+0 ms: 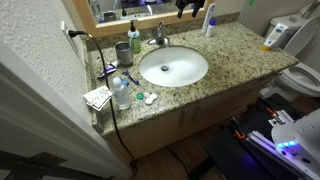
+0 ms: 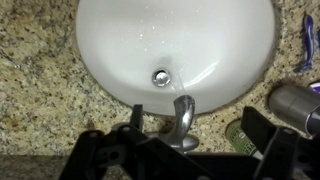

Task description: Close the tap faucet.

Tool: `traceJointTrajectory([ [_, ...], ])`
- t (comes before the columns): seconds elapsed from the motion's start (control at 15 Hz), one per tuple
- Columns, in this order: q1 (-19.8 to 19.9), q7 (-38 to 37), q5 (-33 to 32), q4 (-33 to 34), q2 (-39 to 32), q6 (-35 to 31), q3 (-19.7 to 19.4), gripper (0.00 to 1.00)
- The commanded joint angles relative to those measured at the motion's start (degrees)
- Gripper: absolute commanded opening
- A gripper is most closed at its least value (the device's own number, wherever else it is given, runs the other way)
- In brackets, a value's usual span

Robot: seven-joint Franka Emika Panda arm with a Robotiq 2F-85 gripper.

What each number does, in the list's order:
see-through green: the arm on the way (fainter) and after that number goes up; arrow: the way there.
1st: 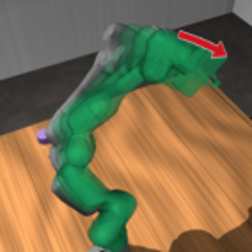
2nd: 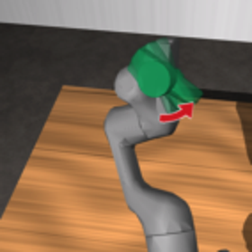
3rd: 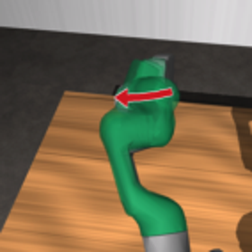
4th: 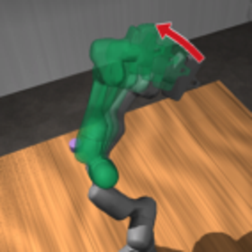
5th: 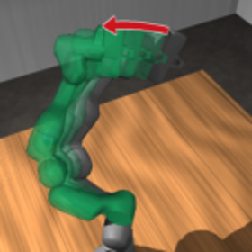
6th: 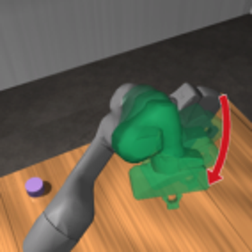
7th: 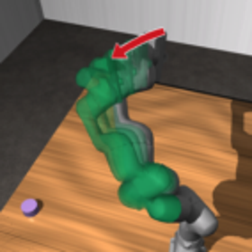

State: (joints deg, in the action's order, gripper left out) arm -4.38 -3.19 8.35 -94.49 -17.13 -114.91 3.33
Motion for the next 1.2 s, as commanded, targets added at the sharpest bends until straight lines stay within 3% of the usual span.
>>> traceJointTrajectory([
  [0.0,0.03,-0.82,-0.12,2.1,-1.66,0.18,0.21,1.0],
  [0.33,-0.51,-2.91,-1.65,8.78,-8.53,0.9,-0.13,1.0],
  [0.6,-1.32,-5.32,-1.77,14.72,-14.84,-4.91,-0.14,1.0],
  [1.0,-2.75,-8.05,-2.67,26.42,-24.01,-6.01,-0.51,1.0],
  [1.07,-2.12,-6.62,-2.07,21.68,-20.93,-6.5,-0.02,1.0],
  [1.13,-2.31,-7.07,-2.07,23.18,-22.04,-6.48,-0.03,1.0],
])
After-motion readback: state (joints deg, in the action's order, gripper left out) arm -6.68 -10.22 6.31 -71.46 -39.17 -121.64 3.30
